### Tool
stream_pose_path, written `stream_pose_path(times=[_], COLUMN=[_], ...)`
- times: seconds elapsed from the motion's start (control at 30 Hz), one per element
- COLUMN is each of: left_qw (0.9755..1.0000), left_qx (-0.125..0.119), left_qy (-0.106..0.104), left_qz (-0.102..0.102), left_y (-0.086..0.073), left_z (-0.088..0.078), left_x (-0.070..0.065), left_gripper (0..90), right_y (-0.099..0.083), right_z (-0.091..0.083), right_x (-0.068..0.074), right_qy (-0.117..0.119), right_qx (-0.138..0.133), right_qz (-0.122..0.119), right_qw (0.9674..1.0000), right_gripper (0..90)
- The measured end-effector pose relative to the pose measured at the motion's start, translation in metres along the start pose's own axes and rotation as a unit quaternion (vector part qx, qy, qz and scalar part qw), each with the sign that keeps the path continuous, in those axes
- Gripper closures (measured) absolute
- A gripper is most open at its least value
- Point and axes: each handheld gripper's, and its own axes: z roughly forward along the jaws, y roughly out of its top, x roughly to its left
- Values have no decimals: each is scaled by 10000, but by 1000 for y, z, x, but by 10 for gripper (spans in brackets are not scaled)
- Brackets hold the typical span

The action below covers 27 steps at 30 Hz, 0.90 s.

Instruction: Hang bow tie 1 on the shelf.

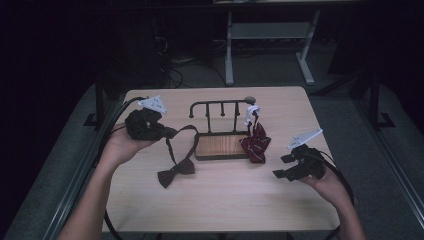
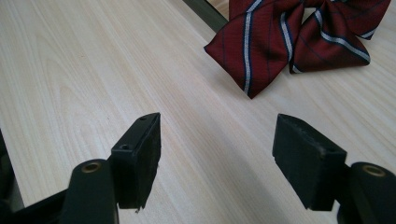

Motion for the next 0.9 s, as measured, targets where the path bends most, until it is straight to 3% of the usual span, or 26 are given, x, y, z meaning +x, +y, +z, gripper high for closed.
stream_pose_path(times=[0.9], left_qw=[9998], left_qx=[182], left_qy=[-80], left_qz=[95], left_y=[27], left_z=[0], left_x=[11], left_gripper=[900], right_y=[0], right_z=[-5], right_x=[0], right_qy=[-19], right_qx=[-68], right_qz=[-4], right_qw=[10000], right_gripper=[322])
